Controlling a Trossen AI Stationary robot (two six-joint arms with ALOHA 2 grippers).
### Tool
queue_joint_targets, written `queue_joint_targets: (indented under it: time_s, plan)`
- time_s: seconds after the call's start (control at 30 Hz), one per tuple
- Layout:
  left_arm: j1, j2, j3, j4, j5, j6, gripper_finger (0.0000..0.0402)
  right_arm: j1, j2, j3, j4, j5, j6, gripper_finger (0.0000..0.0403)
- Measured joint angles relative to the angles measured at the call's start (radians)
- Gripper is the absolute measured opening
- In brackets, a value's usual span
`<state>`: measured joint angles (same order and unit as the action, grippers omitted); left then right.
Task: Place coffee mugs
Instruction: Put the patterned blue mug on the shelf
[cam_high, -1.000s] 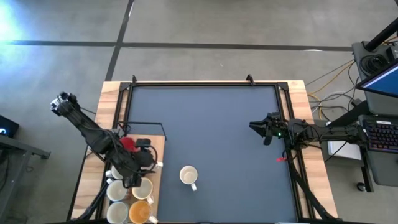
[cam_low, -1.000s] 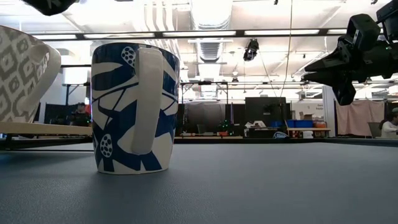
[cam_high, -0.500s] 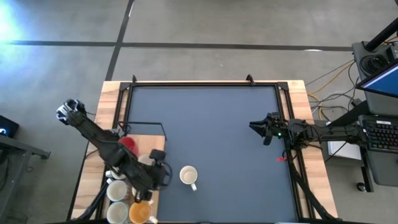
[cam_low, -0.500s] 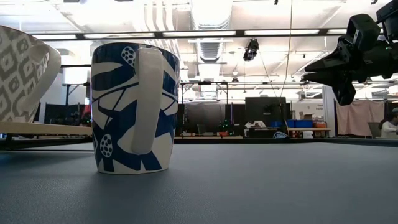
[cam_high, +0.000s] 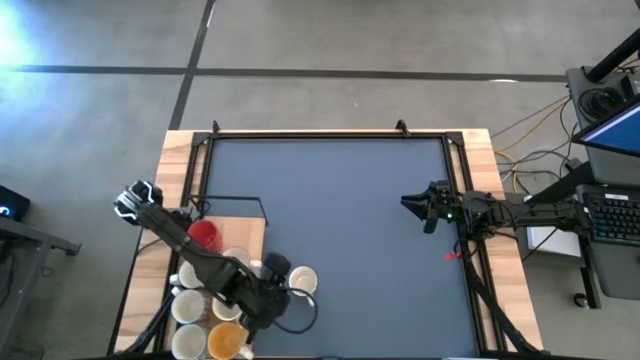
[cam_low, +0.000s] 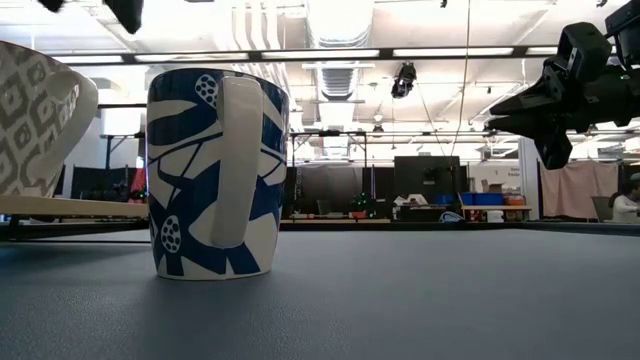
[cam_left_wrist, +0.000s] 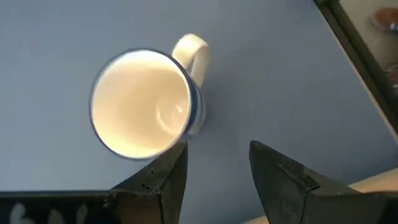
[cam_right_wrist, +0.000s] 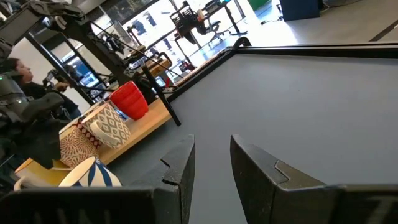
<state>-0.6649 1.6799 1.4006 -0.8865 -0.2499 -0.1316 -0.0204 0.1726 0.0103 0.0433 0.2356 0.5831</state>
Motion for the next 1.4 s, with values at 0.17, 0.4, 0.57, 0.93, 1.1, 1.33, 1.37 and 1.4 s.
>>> queue_joint_targets:
  time_s: [0.17, 0.4, 0.57, 0.93, 1.1, 1.33, 1.37, 1.4]
  plan:
    - [0.020, 0.018, -0.022, 0.032, -0.003, 0.091, 0.0156, 0.000, 0.000, 0.000, 0.000, 0.000, 0.000, 0.0091]
    - [0.073, 0.055, -0.036, 0.052, -0.002, 0.208, 0.0156, 0.000, 0.000, 0.000, 0.000, 0.000, 0.000, 0.0091]
    - [0.104, 0.081, -0.035, 0.061, 0.032, 0.272, 0.0155, 0.000, 0.000, 0.000, 0.000, 0.000, 0.000, 0.0091]
    - [0.122, 0.110, -0.036, 0.046, 0.123, 0.300, 0.0030, 0.000, 0.000, 0.000, 0.000, 0.000, 0.000, 0.0091]
    - [0.138, 0.109, -0.035, 0.049, 0.160, 0.227, 0.0016, 0.000, 0.000, 0.000, 0.000, 0.000, 0.000, 0.0091]
    - [0.208, 0.099, -0.020, -0.056, 0.116, -0.130, 0.0008, 0.000, 0.000, 0.000, 0.000, 0.000, 0.000, 0.0091]
    - [0.222, 0.100, -0.015, -0.093, 0.099, -0.176, 0.0009, 0.000, 0.000, 0.000, 0.000, 0.000, 0.000, 0.0091]
    - [0.237, 0.100, -0.008, -0.123, 0.086, -0.216, 0.0009, 0.000, 0.000, 0.000, 0.000, 0.000, 0.000, 0.0091]
